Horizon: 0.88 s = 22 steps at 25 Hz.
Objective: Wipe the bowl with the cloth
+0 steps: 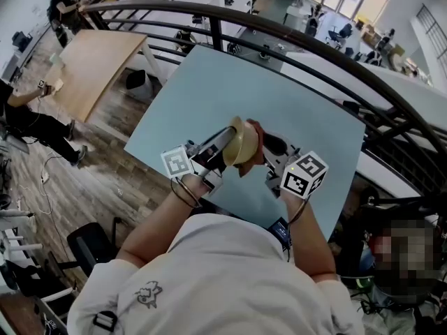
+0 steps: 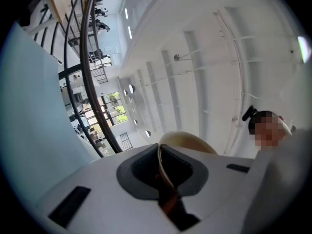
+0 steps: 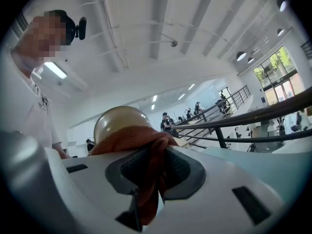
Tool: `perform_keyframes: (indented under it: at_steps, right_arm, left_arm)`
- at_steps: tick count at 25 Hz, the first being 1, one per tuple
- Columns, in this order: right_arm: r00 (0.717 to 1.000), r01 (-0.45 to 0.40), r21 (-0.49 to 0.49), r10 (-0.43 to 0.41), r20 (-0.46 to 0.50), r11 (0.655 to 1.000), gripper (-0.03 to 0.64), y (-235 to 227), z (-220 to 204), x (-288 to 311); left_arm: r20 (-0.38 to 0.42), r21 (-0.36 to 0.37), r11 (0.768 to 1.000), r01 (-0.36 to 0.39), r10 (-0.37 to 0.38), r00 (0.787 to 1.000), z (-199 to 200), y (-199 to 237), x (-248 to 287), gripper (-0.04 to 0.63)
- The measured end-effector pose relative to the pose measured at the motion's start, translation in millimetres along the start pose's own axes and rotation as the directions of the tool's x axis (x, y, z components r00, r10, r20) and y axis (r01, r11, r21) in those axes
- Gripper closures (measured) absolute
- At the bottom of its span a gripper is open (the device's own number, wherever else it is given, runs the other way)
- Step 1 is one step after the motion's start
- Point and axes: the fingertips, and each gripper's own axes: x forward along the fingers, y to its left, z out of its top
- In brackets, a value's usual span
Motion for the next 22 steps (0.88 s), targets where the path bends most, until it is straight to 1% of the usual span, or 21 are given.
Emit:
perform_keyframes:
  at_steps: [2, 4, 7, 9, 12, 14, 16, 19, 22]
  right_arm:
    - [0.999, -0.017, 0.003, 0.017, -0.038, 1.0, 0.528, 6.4, -15.1, 1.2]
    - [0.998, -0.024, 0.024, 0.025, -0.056, 0.999, 0.528, 10.1, -27.2, 0.3]
    - [0.997, -0.023, 0.055, 0.027, -0.077, 0.998, 0.528, 10.2, -40.3, -5.9]
    - [0.995, -0.03, 0.062, 0.036, -0.094, 0.998, 0.528, 10.6, -48.5, -11.2]
    - [0.993, -0.037, 0.069, 0.045, -0.105, 0.997, 0.528, 11.0, -58.0, -17.8]
    - [0.995, -0.033, 0.107, 0.043, -0.093, 0.994, 0.528, 5.7, -62.2, -24.5]
    - [0.996, -0.016, 0.149, 0.029, -0.081, 0.989, 0.528, -3.2, -67.3, -35.4]
    - [0.995, 0.043, 0.168, -0.028, -0.092, 0.985, 0.528, -20.4, -77.6, -56.5]
    - [0.99, 0.117, 0.182, -0.099, -0.105, 0.976, 0.528, -38.0, -87.1, -71.6]
  left_arm:
    - [0.014, -0.006, 0.999, -0.049, 0.049, 0.999, 3.3, 10.8, -0.6, 0.569]
    - [0.01, 0.011, 0.995, -0.101, 0.101, 0.995, 3.7, 22.2, -4.2, 0.569]
    - [-0.002, 0.038, 0.983, -0.18, 0.18, 0.984, -0.9, 42.5, -13.1, 0.563]
    - [0.003, 0.031, 0.972, -0.231, 0.231, 0.973, -3.6, 57.9, -20.5, 0.565]
    - [-0.01, 0.039, 0.949, -0.313, 0.314, 0.949, -5.1, 80.9, -33.4, 0.566]
    - [-0.023, 0.03, 0.935, -0.353, 0.354, 0.935, -6.0, 92.6, -39.5, 0.569]
    - [-0.043, 0.047, 0.927, -0.372, 0.374, 0.927, -8.2, 98.7, -41.2, 0.571]
    - [-0.076, 0.099, 0.917, -0.387, 0.394, 0.916, -15.4, 105.9, -40.1, 0.571]
    - [-0.103, 0.138, 0.894, -0.427, 0.442, 0.891, -20.3, 118.9, -46.8, 0.571]
